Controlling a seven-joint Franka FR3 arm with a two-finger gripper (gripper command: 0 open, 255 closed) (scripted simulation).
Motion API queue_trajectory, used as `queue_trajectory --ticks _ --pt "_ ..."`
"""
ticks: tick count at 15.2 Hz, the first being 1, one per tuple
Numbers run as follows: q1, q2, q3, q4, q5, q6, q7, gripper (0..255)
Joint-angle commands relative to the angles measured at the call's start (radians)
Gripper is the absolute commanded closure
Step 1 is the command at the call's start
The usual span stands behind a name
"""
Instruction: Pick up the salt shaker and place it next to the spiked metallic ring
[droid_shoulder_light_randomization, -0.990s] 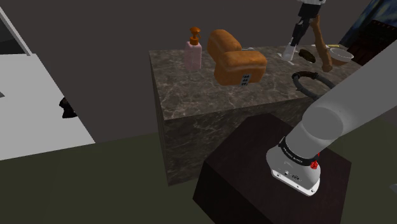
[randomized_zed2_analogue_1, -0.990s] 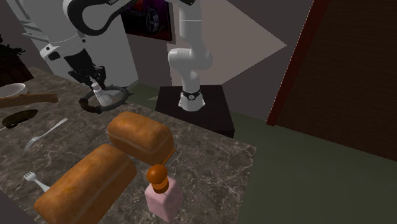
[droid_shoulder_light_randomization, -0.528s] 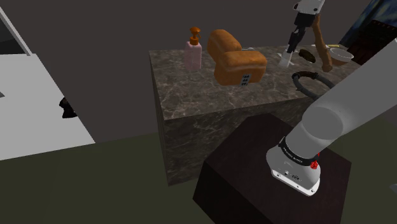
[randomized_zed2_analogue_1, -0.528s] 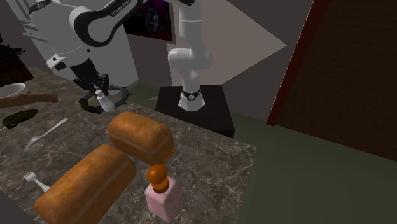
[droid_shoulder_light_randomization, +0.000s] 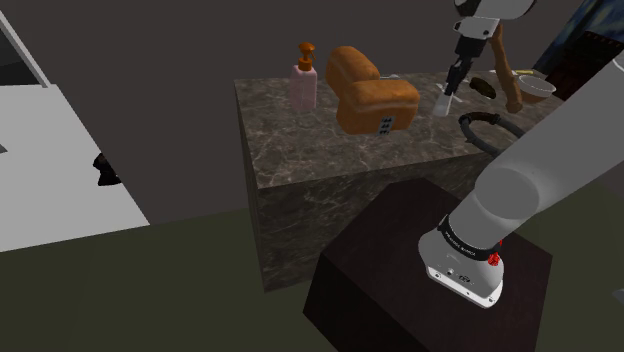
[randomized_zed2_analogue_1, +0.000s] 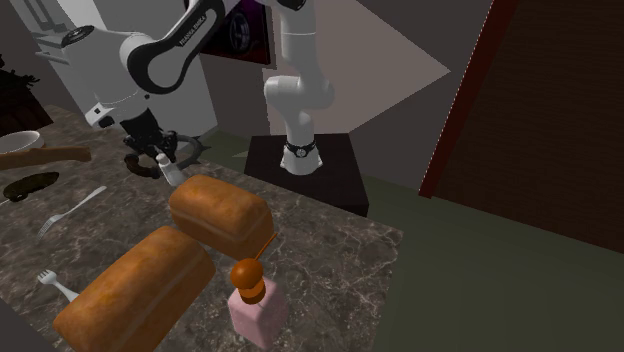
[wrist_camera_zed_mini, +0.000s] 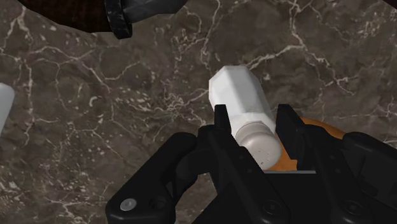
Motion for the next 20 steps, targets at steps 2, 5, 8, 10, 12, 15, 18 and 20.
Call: queue_trajectory --ticks 2,5,8,10,12,15,18,20 --pt "0.0 0.023 -0.004 -0.022 0.013 0.041 -0.007 255" --pt "0.0 0.046 -0.009 -0.044 0.026 0.083 -0.017 255" --pt "-0.001 0.065 -0.011 -0.06 0.037 0.114 -0.025 255" --pt "-0.001 0.065 -0.011 -0.06 0.037 0.114 -0.025 255" --pt "-0.001 0.065 -0.011 -0.06 0.037 0.114 -0.025 255" --pt "-0.001 0.065 -0.011 -0.06 0.037 0.114 -0.025 0" --pt "-0.001 0.065 -0.011 -0.06 0.037 0.114 -0.025 0" --pt "-0.001 0.065 -0.011 -0.06 0.037 0.114 -0.025 0"
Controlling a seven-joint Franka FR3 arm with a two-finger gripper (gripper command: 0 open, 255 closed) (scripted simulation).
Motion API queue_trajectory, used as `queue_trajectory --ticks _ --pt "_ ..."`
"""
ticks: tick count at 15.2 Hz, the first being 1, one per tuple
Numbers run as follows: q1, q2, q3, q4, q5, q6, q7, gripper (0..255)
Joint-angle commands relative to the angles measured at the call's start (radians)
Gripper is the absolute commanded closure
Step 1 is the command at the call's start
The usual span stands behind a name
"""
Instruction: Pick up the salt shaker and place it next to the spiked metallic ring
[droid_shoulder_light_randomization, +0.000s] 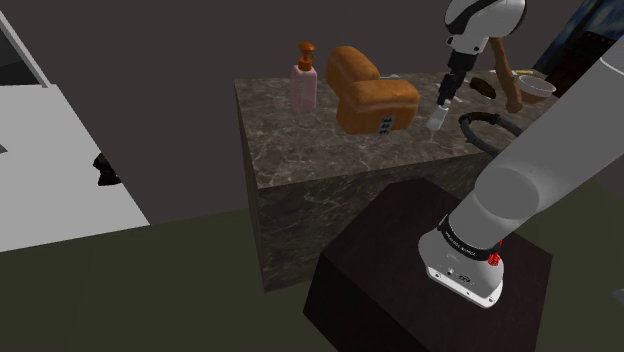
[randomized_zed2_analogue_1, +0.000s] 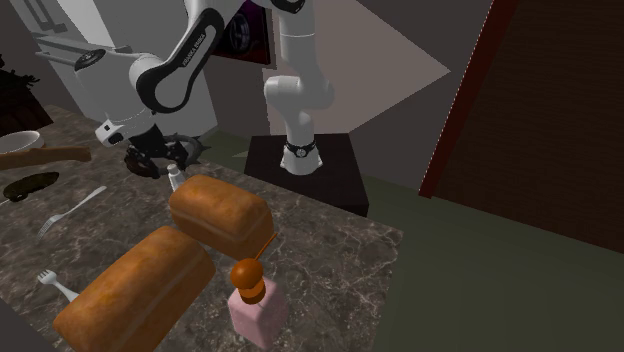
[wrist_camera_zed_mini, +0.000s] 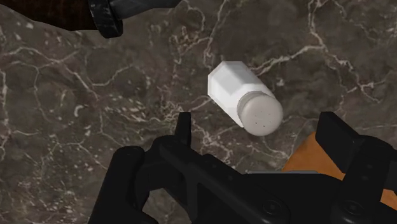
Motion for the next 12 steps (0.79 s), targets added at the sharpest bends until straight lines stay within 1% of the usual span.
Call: queue_trajectory --ticks 1,4,12 --pt "0.001 -0.014 0.003 0.023 -0.008 -0.035 0.006 0" --pt "0.006 -0.043 0.01 0.095 -0.021 -0.13 0.019 0" --pt "0.005 -0.043 0.011 0.095 -0.021 -0.13 0.019 0"
